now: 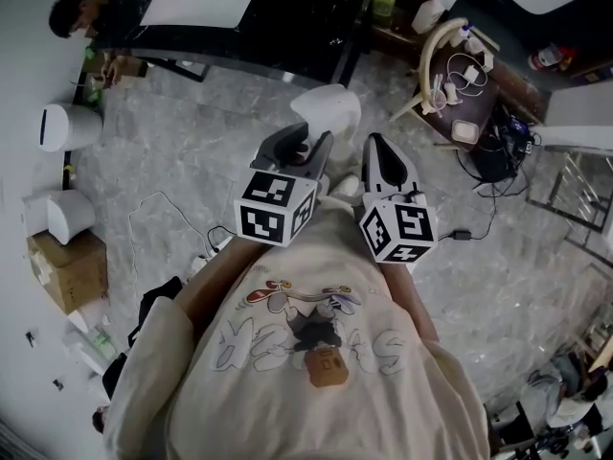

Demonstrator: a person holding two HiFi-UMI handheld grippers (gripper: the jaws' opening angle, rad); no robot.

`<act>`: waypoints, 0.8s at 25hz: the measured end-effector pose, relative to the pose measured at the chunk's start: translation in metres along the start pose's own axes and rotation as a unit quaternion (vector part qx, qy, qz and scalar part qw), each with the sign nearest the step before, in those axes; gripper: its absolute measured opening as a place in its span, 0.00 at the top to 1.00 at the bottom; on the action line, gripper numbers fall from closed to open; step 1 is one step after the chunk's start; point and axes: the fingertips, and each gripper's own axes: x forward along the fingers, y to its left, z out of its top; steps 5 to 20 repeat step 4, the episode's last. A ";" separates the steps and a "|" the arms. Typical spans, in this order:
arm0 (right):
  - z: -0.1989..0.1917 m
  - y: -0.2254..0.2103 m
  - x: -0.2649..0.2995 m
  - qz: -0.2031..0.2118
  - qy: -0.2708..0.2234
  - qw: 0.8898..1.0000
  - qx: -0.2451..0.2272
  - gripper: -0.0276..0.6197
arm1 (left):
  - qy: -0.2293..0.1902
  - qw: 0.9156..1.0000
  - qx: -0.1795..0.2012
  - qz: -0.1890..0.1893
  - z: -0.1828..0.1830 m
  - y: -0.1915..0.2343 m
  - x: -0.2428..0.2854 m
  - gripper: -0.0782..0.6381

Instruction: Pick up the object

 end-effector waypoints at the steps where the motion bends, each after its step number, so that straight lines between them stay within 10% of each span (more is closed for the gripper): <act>1: 0.000 0.000 0.000 0.001 0.000 1.000 0.000 0.93 | 0.001 1.000 0.001 0.000 -0.001 -0.001 0.000 0.70; 20: -0.001 0.000 -0.001 0.005 0.000 1.000 0.001 0.93 | 0.003 1.000 0.003 0.000 -0.003 -0.003 0.001 0.70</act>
